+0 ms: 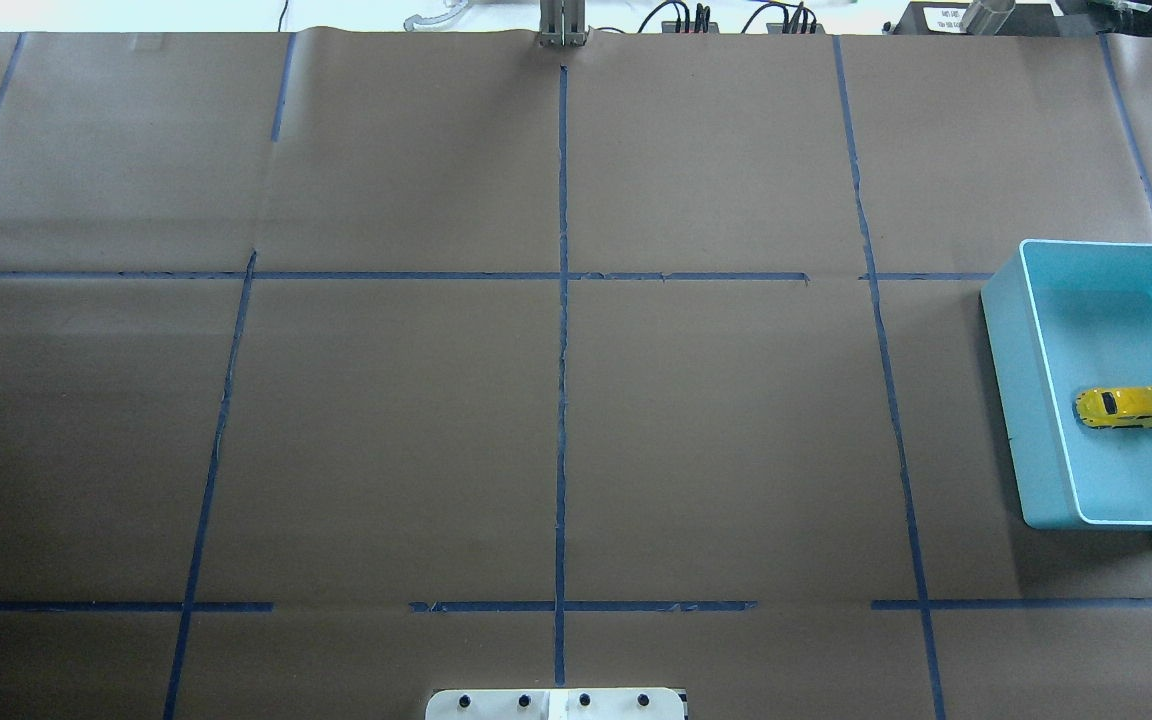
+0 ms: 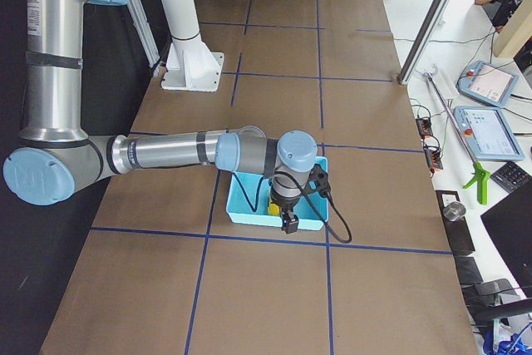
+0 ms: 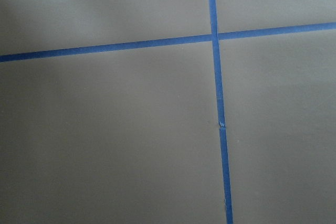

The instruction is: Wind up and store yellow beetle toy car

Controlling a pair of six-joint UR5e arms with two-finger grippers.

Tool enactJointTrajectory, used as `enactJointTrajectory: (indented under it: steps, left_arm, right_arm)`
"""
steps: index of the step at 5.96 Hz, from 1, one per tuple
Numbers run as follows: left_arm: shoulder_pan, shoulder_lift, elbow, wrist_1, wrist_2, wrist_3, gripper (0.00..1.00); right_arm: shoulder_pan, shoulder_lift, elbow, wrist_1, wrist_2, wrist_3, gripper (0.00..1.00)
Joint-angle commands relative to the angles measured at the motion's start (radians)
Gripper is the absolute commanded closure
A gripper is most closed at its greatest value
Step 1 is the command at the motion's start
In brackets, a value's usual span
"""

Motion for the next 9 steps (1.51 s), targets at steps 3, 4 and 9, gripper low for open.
enactJointTrajectory:
  steps: [3, 4, 9]
  left_arm:
    - [0.0, 0.002, 0.006, -0.057, 0.0, -0.002, 0.0]
    - [0.0, 0.004, 0.006, -0.057, 0.0, -0.002, 0.0]
    - [0.0, 0.006, 0.003, -0.057, -0.002, -0.009, 0.0]
  right_arm:
    - [-0.073, -0.011, -0.026, 0.096, -0.111, 0.481, 0.0]
    - [-0.074, -0.013, -0.023, 0.084, -0.081, 0.482, 0.0]
    - [-0.068, -0.037, -0.079, 0.093, -0.037, 0.258, 0.0]
